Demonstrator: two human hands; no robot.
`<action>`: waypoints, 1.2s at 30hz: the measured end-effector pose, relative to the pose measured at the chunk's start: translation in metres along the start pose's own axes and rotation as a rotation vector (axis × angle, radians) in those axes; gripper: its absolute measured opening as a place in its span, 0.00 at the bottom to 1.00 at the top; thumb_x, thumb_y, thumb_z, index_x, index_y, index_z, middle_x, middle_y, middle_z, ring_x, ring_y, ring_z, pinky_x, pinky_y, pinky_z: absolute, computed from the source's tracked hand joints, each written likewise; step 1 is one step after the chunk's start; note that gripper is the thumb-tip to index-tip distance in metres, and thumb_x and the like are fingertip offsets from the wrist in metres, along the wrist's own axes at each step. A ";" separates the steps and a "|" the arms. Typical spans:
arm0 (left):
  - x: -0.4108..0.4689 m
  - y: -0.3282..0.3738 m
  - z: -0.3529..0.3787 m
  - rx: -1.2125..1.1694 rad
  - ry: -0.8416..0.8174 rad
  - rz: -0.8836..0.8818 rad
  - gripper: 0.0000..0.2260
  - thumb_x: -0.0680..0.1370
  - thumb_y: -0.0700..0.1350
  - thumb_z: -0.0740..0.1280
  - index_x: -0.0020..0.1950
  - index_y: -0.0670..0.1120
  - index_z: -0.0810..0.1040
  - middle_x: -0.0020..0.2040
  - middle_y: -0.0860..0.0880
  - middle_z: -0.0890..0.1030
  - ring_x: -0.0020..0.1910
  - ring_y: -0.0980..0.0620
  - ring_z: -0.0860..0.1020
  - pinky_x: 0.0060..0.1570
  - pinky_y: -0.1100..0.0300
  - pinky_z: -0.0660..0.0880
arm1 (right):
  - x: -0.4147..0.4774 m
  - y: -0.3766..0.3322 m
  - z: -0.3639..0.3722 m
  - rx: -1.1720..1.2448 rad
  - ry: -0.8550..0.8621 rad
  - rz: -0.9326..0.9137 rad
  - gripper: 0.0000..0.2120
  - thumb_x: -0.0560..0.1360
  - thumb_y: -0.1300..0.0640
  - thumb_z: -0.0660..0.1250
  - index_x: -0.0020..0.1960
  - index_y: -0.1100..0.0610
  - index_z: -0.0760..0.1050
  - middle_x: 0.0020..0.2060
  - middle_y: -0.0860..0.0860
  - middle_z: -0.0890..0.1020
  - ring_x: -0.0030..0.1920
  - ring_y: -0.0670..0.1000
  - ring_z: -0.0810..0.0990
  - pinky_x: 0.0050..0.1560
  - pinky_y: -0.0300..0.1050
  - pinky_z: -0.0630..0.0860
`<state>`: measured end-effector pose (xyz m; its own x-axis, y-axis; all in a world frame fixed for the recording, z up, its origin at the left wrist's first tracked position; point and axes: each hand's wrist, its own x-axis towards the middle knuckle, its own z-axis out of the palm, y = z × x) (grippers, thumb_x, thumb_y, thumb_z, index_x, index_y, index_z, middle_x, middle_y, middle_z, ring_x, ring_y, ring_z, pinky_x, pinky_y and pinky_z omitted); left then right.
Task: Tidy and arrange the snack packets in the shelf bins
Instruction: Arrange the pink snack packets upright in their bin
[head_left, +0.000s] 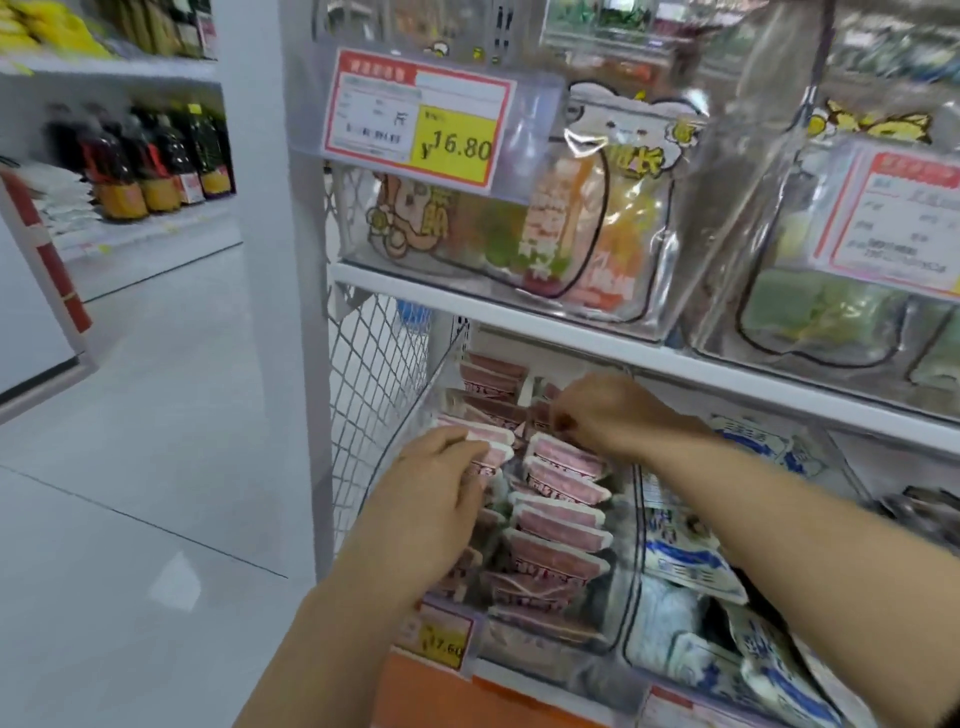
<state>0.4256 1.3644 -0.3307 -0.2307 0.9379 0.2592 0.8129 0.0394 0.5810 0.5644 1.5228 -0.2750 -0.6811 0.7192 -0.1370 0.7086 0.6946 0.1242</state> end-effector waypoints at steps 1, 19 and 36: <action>-0.001 0.000 -0.003 -0.019 0.017 0.014 0.17 0.81 0.46 0.59 0.70 0.52 0.70 0.70 0.56 0.66 0.67 0.57 0.66 0.69 0.63 0.62 | 0.001 0.001 0.000 -0.010 -0.021 0.006 0.11 0.76 0.60 0.59 0.50 0.52 0.79 0.52 0.52 0.80 0.51 0.54 0.77 0.50 0.43 0.71; -0.012 -0.012 -0.030 -0.099 0.308 -0.010 0.14 0.78 0.38 0.62 0.62 0.49 0.78 0.56 0.59 0.72 0.52 0.63 0.69 0.49 0.86 0.58 | 0.039 -0.056 -0.007 0.203 0.061 -0.048 0.08 0.75 0.50 0.68 0.49 0.51 0.83 0.46 0.45 0.84 0.45 0.46 0.78 0.49 0.40 0.72; -0.010 -0.027 -0.029 -0.144 0.259 -0.097 0.15 0.80 0.42 0.60 0.64 0.54 0.75 0.61 0.58 0.75 0.51 0.64 0.71 0.45 0.84 0.61 | 0.058 -0.047 -0.008 0.426 0.240 -0.194 0.11 0.78 0.53 0.64 0.50 0.59 0.81 0.43 0.50 0.83 0.36 0.42 0.75 0.37 0.26 0.65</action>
<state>0.3902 1.3440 -0.3264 -0.4475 0.8121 0.3745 0.7005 0.0579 0.7113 0.4895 1.5320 -0.2812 -0.7946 0.5956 0.1177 0.5437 0.7843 -0.2988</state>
